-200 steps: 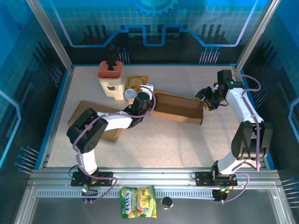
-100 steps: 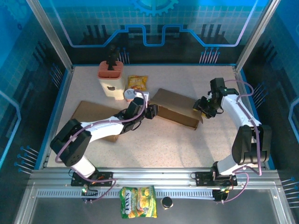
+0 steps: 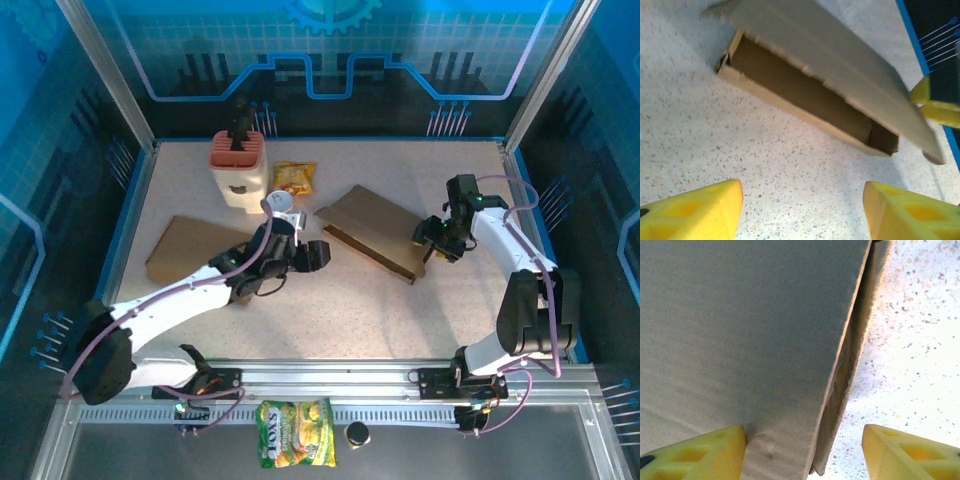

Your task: Fold the paper box

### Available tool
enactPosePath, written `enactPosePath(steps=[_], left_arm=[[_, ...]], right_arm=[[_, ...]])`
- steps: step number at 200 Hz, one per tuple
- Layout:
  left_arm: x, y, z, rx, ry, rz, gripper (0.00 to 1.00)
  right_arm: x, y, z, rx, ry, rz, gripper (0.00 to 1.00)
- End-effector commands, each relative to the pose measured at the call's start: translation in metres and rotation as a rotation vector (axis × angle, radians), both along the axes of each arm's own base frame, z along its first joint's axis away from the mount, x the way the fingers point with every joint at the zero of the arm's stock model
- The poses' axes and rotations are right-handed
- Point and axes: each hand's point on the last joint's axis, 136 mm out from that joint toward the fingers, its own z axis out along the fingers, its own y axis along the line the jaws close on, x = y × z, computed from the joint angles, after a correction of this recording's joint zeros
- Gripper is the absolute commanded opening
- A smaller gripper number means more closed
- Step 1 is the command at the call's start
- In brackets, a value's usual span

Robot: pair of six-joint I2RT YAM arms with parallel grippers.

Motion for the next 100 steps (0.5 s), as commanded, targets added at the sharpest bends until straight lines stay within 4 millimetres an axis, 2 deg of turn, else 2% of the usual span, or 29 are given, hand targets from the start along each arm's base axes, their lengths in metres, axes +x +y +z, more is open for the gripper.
enactPosePath(steps=[1,25,32,33,34,35,36,38,68,100], left_arm=[[0.018,0.022,0.026,0.034,0.070,0.052,0.66],[0.054,0.027,0.031,0.056,0.143,0.054,0.68],[0.065,0.025,0.030,0.063,0.150,0.048,0.68],[0.065,0.025,0.024,0.069,0.164,0.046,0.68],[0.068,0.024,0.030,0.062,0.152,0.046,0.68],[0.069,0.025,0.025,0.068,0.164,0.045,0.68],[0.071,0.024,0.030,0.062,0.155,0.046,0.68],[0.074,0.025,0.023,0.072,0.173,0.047,0.68],[0.117,0.007,0.010,0.135,0.200,-0.030,0.69],[0.146,-0.010,-0.018,0.206,0.210,-0.104,0.68]], right_arm=[[-0.008,0.005,-0.014,-0.016,0.041,0.061,0.67],[-0.013,0.005,-0.028,-0.023,0.078,0.080,0.68],[-0.014,0.004,-0.031,-0.028,0.079,0.086,0.68],[-0.014,0.004,-0.031,-0.029,0.079,0.086,0.68],[-0.014,0.004,-0.031,-0.029,0.079,0.087,0.68],[-0.014,0.004,-0.031,-0.030,0.079,0.088,0.68],[-0.014,0.004,-0.032,-0.031,0.080,0.088,0.68],[-0.014,0.004,-0.032,-0.033,0.079,0.091,0.68],[-0.013,0.001,-0.034,-0.053,0.079,0.116,0.68],[-0.013,0.002,-0.037,-0.050,0.077,0.145,0.68]])
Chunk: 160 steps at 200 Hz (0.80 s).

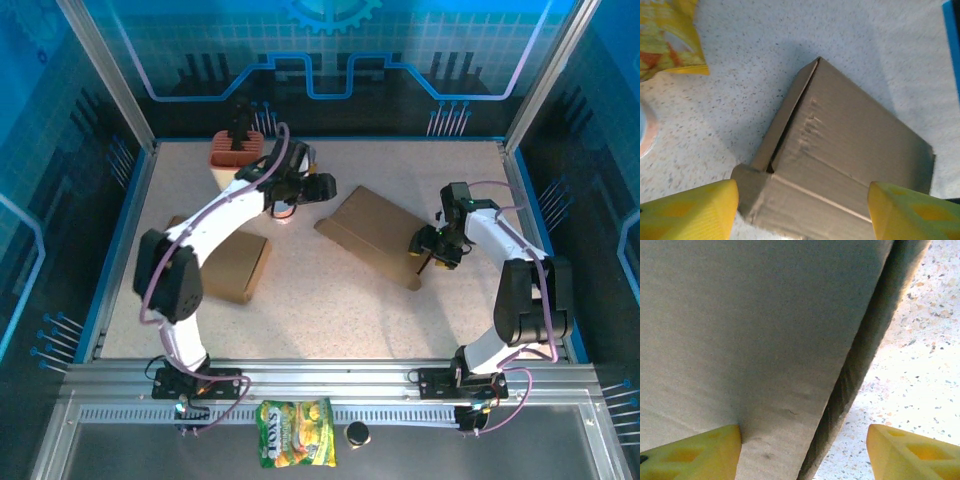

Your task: Fold the paper box

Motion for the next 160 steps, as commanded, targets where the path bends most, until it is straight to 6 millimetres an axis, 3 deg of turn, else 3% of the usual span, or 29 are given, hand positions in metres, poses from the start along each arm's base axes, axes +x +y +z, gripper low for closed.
enactPosePath(steps=[1,61,110,160], left_arm=[[-0.002,-0.009,-0.023,0.071,0.054,-0.125,0.68],[0.011,-0.025,-0.077,0.080,0.114,-0.183,0.62],[0.012,-0.031,-0.097,0.059,0.107,-0.191,0.59],[0.002,-0.032,-0.113,0.047,0.142,-0.202,0.46]], right_arm=[[-0.003,0.002,-0.007,-0.014,0.012,0.052,0.68],[0.001,0.006,-0.012,0.028,0.002,0.079,0.67],[0.003,0.008,-0.015,0.045,-0.004,0.103,0.65],[0.009,0.013,-0.015,0.071,-0.035,0.150,0.61]])
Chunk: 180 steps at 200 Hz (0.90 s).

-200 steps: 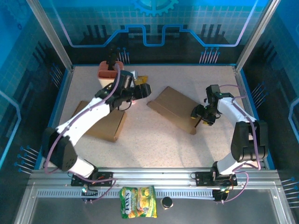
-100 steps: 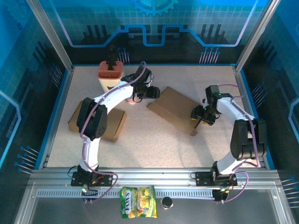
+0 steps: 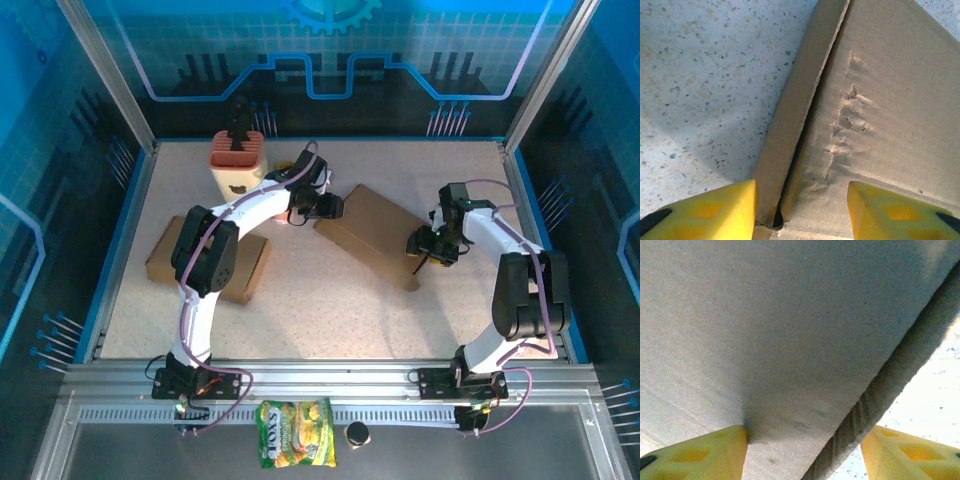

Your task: Fold the paper box

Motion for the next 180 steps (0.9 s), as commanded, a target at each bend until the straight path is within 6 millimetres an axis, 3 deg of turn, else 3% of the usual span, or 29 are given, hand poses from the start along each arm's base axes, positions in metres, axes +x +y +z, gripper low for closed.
enactPosePath(steps=[1,67,113,144,180], left_arm=[[-0.010,-0.005,-0.012,-0.019,0.024,-0.031,0.46],[-0.045,0.008,-0.017,-0.050,0.062,0.024,0.27],[-0.093,0.017,-0.016,-0.105,0.117,0.080,0.15],[-0.113,0.027,0.010,-0.148,0.079,0.106,0.19],[-0.103,0.043,0.033,-0.144,0.055,0.137,0.39]], right_arm=[[0.000,0.004,-0.007,0.034,0.002,0.043,0.61],[0.016,0.015,-0.002,0.100,-0.032,0.092,0.54],[0.022,0.030,0.003,0.176,-0.062,0.123,0.53],[0.020,0.028,0.007,0.169,-0.087,0.127,0.60],[0.020,0.020,0.009,0.172,-0.104,0.098,0.74]])
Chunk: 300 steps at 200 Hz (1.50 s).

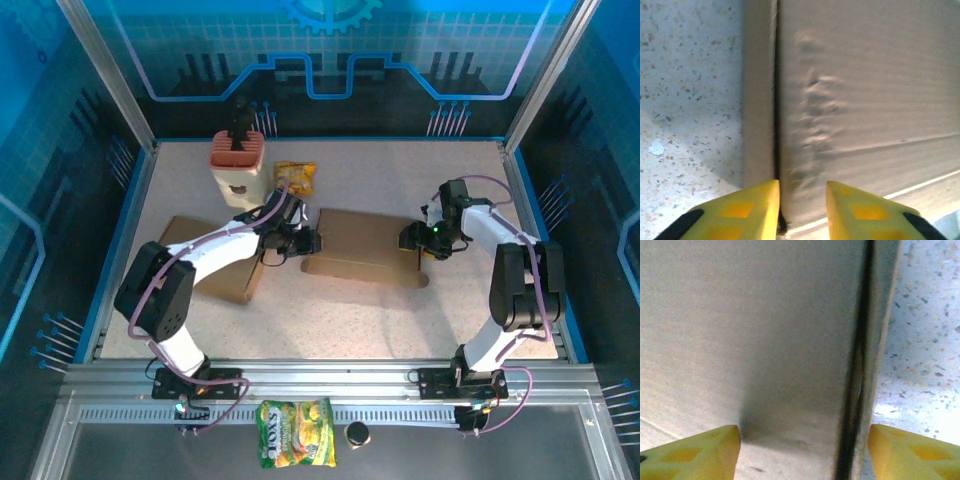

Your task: Fold the paper box

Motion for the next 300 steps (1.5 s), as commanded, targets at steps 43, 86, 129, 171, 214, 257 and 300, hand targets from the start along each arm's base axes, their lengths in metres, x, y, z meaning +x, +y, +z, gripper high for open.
enactPosePath(steps=[43,86,129,171,214,257,300], left_arm=[[0.023,0.000,0.004,-0.020,0.045,-0.025,0.41],[0.021,-0.002,-0.023,-0.004,0.094,-0.038,0.39],[0.010,0.005,-0.035,-0.004,0.096,-0.012,0.34],[0.004,0.014,-0.051,0.002,0.085,0.013,0.21],[0.002,0.025,-0.057,-0.055,0.070,0.035,0.03],[-0.002,0.046,-0.069,-0.091,0.096,0.074,0.00],[-0.002,0.055,-0.074,-0.086,0.108,0.085,0.00]], right_arm=[[0.005,-0.002,0.005,0.101,-0.019,-0.052,0.81],[0.005,-0.003,-0.006,0.155,0.023,-0.081,0.86],[0.007,-0.001,-0.018,0.197,0.061,-0.096,0.90],[0.012,0.003,-0.020,0.241,0.038,-0.092,0.92],[0.017,0.007,-0.018,0.275,-0.004,-0.076,0.98],[0.023,0.017,-0.009,0.360,-0.047,-0.057,1.00],[0.022,0.040,0.009,0.476,-0.082,-0.012,1.00]])
